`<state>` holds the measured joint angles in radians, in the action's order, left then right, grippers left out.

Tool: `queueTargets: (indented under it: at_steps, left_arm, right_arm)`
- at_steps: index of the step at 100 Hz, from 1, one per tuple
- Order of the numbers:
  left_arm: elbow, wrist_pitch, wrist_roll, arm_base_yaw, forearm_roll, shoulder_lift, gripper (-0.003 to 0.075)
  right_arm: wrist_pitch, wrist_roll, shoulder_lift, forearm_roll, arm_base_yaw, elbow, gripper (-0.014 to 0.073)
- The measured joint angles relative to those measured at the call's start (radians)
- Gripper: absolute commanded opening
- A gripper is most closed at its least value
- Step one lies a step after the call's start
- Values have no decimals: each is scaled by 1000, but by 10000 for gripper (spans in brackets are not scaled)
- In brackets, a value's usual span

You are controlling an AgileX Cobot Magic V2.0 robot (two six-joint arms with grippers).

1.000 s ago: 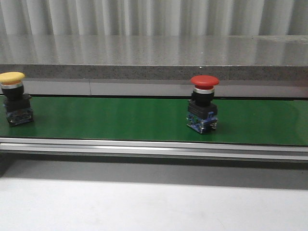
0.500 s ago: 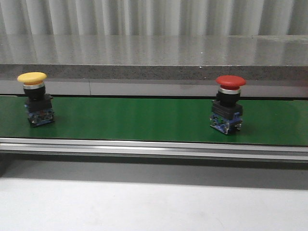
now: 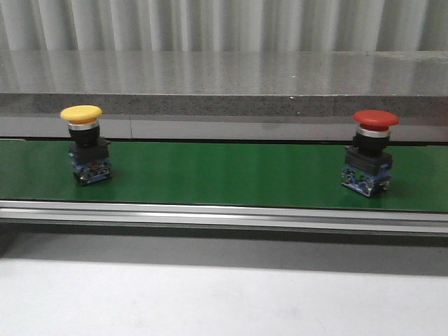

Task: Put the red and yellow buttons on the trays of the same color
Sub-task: 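Grasp the red button arriving on the belt with the right gripper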

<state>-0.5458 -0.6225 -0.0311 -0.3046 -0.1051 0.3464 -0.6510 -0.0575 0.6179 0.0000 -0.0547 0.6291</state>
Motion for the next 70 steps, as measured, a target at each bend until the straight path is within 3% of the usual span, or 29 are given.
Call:
queueTargets:
  at_steps: [6, 11, 23, 32, 45, 70]
  left_arm:
    - [0, 0, 0, 0, 2, 0, -20]
    - [0, 0, 0, 0, 2, 0, -20]
    - [0, 0, 0, 0, 2, 0, -20]
    - [0, 0, 0, 0, 2, 0, -20]
    - [0, 0, 0, 0, 2, 0, -20]
    - [0, 0, 0, 0, 2, 0, -20]
  right_arm:
    - [-19, 0, 53, 0, -19, 42, -21]
    - [-34, 2, 106, 0, -32, 75, 66]
    - [-97, 4, 218, 0, -53, 155, 464]
    - [-156, 4, 305, 0, -56, 213, 666]
    - [-242, 23, 427, 23, -56, 284, 613]
    - [-281, 111, 632, 84, -56, 364, 610]
